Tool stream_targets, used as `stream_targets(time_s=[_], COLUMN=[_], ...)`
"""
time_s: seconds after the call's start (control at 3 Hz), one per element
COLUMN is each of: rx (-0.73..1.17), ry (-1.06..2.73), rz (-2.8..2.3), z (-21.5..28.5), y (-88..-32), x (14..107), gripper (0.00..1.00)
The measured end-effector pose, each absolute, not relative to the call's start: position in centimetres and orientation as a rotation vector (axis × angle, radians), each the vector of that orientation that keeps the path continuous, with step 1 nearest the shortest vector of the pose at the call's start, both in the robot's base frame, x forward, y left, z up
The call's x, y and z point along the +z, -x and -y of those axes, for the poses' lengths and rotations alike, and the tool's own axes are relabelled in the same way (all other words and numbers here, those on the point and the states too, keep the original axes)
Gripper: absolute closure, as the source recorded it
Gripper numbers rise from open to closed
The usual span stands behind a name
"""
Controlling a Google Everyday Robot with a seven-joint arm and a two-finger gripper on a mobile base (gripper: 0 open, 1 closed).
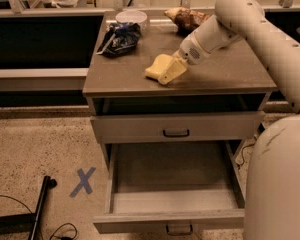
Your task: Place sponge into middle drawer
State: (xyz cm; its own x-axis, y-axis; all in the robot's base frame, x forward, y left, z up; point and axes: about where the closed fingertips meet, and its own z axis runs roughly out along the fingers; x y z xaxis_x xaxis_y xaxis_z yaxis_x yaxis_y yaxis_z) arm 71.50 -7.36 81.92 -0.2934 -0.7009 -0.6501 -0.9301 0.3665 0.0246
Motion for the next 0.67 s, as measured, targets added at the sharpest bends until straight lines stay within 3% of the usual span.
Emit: stream_targets(time_s=[0.67], rx=[0.553], ry=[1.496], rz=[-1.848], z=[7.6], y=[-68.6], x=[87.4], gripper=[0.89])
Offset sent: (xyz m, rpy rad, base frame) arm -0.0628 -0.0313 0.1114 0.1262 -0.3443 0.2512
